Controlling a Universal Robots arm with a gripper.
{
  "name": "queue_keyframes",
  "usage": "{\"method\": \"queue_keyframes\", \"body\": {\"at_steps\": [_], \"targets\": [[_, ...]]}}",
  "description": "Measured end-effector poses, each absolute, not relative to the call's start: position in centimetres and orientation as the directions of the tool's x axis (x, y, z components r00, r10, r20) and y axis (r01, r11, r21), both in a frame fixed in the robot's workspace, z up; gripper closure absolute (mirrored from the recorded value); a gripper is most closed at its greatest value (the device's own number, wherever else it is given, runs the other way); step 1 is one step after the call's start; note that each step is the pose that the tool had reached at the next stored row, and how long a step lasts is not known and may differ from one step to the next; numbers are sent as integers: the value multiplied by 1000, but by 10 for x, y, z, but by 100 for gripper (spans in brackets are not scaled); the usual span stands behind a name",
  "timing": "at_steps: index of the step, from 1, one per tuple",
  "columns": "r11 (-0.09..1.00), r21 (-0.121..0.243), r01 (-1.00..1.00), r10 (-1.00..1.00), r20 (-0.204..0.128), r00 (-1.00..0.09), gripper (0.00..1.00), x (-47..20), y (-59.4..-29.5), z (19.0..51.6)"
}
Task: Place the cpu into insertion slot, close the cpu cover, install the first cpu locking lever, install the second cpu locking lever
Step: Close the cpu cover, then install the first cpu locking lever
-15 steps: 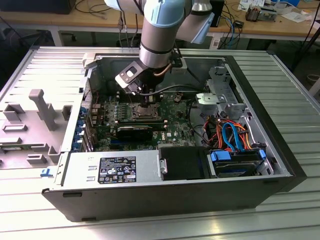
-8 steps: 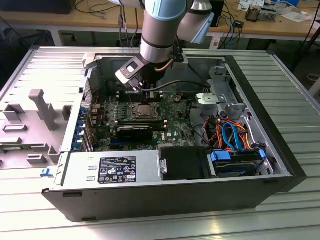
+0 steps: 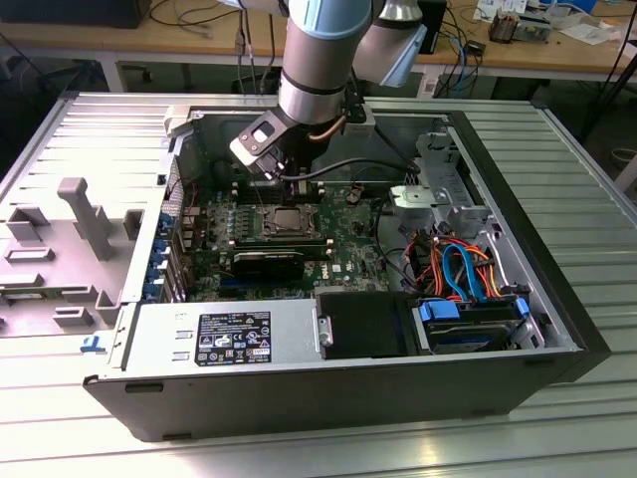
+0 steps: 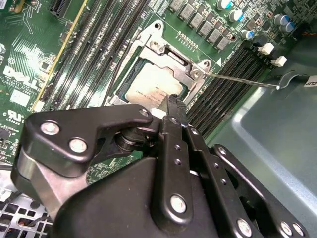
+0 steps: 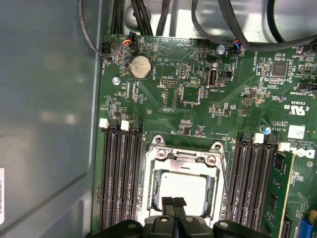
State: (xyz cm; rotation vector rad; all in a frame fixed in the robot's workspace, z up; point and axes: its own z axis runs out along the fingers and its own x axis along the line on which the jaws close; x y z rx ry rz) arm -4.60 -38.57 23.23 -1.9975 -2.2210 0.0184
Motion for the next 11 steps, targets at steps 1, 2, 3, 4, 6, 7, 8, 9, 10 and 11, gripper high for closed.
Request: {"method": "queue_keyframes", "body": {"at_steps": [1,2,3,4,6,7,8,9,10,11], "targets": [[111,-112,987,989,106,-99,89,-46,-386,232],[111,-112,987,989,106,-99,89,-46,-386,232],[111,-112,987,989,106,-99,89,-46,-386,232],[111,-112,987,989,106,-99,89,-46,-386,233],[111,-112,988,989,106,-99,89,-46,-386,233],[112,-112,987,989,106,-100,89,-46,-386,233],[116,-112,987,989,106,-104,89,-46,-386,233],[119,-112,986,989,106,-108,89,-46,-386,233],[125,-112,986,988,106,-113,89,-46,-386,233],[132,-112,985,987,106,-121,89,-46,-386,233]]}}
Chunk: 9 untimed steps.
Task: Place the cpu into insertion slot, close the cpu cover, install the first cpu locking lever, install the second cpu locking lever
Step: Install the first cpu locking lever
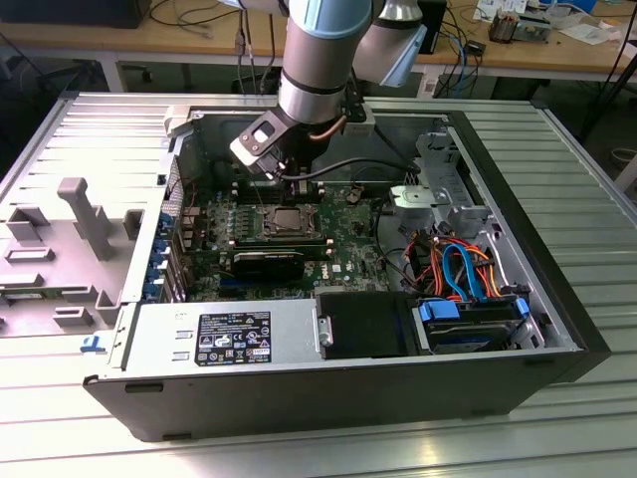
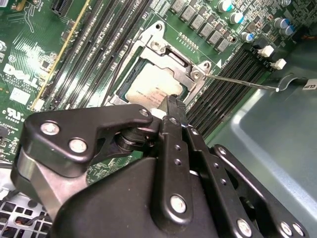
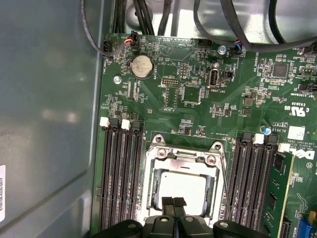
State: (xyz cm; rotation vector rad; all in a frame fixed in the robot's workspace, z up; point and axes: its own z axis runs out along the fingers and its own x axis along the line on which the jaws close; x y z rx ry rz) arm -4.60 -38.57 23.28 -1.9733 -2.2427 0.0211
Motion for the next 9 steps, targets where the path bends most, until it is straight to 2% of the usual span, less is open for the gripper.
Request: {"method": "queue_keyframes", "body": {"at_steps": [9], "targets": [[172,-112,979,981,106,-160,89,-46,-386,233]]}}
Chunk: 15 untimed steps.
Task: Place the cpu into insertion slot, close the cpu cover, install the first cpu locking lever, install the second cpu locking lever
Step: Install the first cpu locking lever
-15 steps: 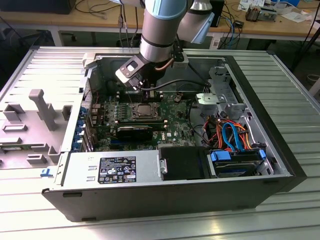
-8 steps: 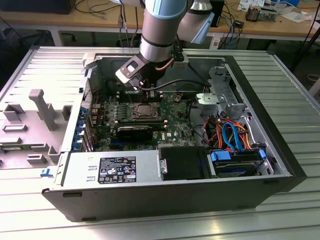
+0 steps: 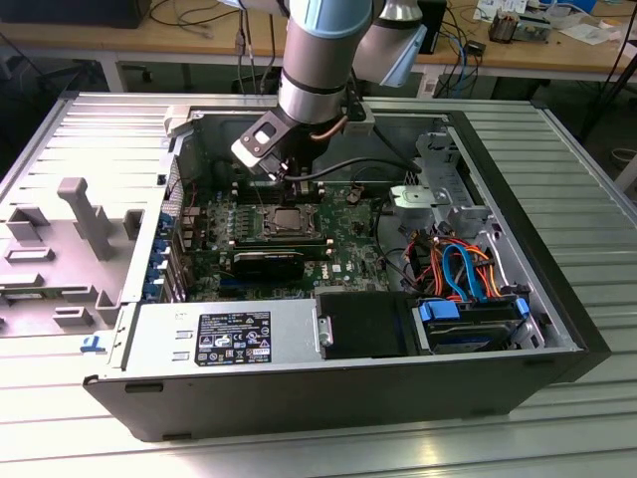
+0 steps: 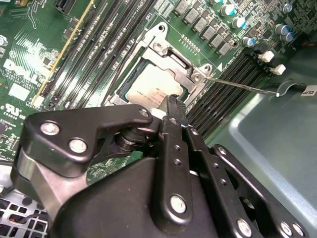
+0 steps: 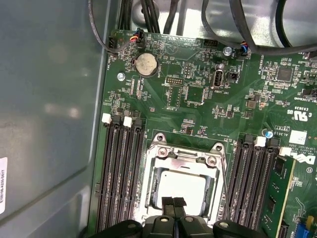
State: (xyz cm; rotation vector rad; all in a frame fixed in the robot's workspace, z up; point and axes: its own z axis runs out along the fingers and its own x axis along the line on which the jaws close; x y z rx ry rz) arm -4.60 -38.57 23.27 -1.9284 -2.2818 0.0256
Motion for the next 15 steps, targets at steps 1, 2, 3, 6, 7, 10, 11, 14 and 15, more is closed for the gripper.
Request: {"method": "queue_keyframes", "body": {"at_steps": [1,2,3,6,7,10,11,14,15], "targets": [[175,-112,978,981,106,-163,89,-46,-386,233],[179,-112,977,980,106,-167,89,-46,-386,233],[182,-112,977,980,106,-170,89,-46,-386,233],[202,-112,973,976,106,-191,89,-46,-386,233],[207,-112,972,975,106,-195,89,-46,-386,233],[215,-112,970,973,106,-203,89,-46,-386,233],[217,-112,970,973,106,-206,89,-46,-386,233],[230,-112,967,970,106,-218,89,-46,-386,233],[233,-112,966,969,106,-221,89,-46,-386,233]]}}
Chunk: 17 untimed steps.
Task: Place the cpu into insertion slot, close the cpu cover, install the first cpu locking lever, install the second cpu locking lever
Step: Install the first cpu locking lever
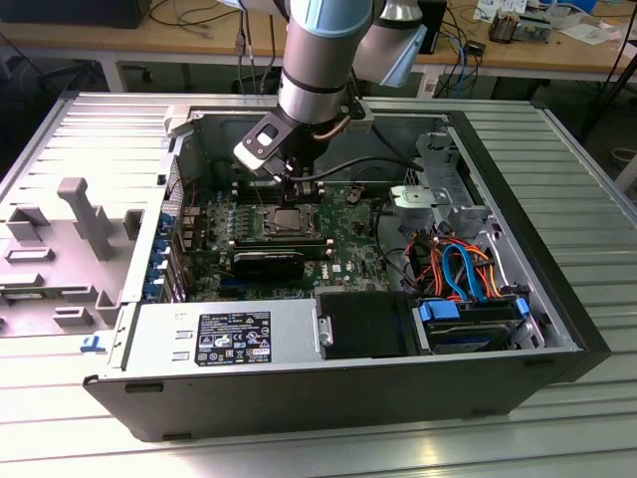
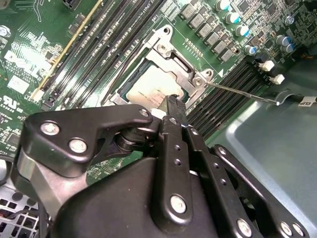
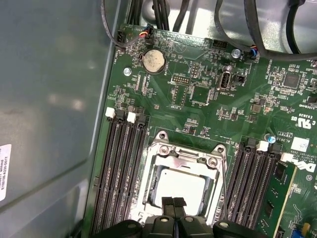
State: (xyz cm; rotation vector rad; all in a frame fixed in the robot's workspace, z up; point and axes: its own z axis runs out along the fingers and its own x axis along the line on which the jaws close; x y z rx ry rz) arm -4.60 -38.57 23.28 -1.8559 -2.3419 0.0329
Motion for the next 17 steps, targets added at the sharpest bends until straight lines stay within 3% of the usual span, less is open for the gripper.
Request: {"method": "queue_keyframes", "body": {"at_steps": [17], "targets": [[262,-112,959,962,106,-251,89,-46,-386,233]]}}
